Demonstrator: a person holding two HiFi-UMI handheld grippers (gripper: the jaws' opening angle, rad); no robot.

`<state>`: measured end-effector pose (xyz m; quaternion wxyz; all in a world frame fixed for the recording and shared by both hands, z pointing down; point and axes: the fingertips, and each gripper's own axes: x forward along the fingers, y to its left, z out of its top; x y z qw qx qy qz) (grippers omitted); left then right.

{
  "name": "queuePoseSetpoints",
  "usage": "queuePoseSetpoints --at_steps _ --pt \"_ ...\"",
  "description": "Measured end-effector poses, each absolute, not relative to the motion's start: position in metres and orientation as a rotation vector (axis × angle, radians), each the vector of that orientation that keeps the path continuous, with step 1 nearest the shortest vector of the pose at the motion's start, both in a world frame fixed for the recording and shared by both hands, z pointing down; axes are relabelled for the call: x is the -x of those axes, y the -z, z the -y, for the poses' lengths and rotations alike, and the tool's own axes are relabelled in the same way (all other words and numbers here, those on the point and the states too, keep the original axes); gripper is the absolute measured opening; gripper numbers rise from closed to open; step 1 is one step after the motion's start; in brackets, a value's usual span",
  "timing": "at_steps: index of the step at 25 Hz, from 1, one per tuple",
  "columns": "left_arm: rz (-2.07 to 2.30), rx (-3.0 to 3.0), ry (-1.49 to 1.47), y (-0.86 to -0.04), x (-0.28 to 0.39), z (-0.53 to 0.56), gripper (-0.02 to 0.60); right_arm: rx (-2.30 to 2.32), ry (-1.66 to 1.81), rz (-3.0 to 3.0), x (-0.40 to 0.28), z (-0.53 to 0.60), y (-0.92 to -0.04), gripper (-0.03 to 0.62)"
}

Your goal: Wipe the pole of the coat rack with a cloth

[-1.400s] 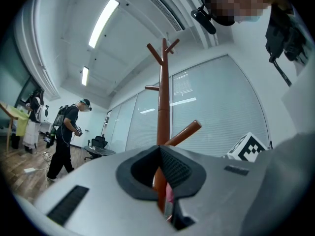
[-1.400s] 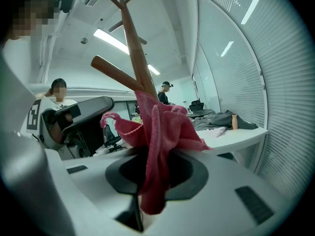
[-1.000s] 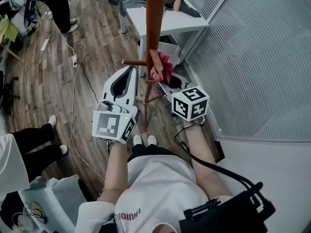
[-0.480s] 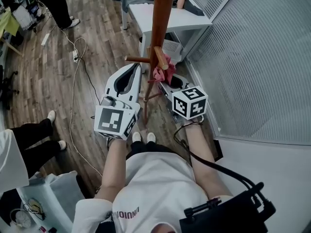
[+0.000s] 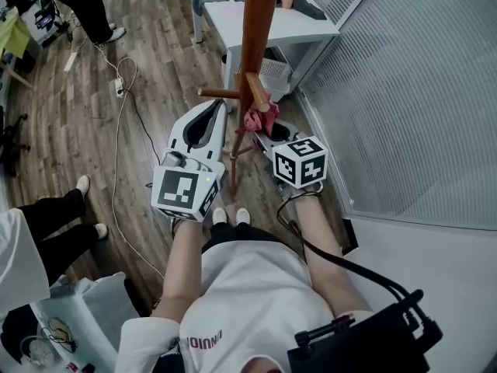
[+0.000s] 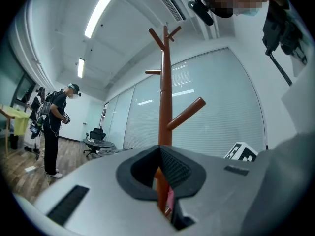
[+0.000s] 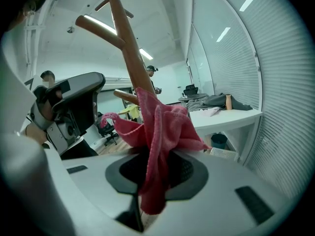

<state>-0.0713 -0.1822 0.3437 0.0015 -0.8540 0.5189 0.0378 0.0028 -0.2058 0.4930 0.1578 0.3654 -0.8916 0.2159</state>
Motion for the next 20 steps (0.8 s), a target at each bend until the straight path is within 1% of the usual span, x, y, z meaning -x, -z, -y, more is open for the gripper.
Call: queuePoseSetpoints --at_steps 20 --pt "-1.604 2.697 -0.103 -0.347 0.069 0.186 0.014 -1.026 -0.666 2.472 -0.003 0.203 -0.528 0.098"
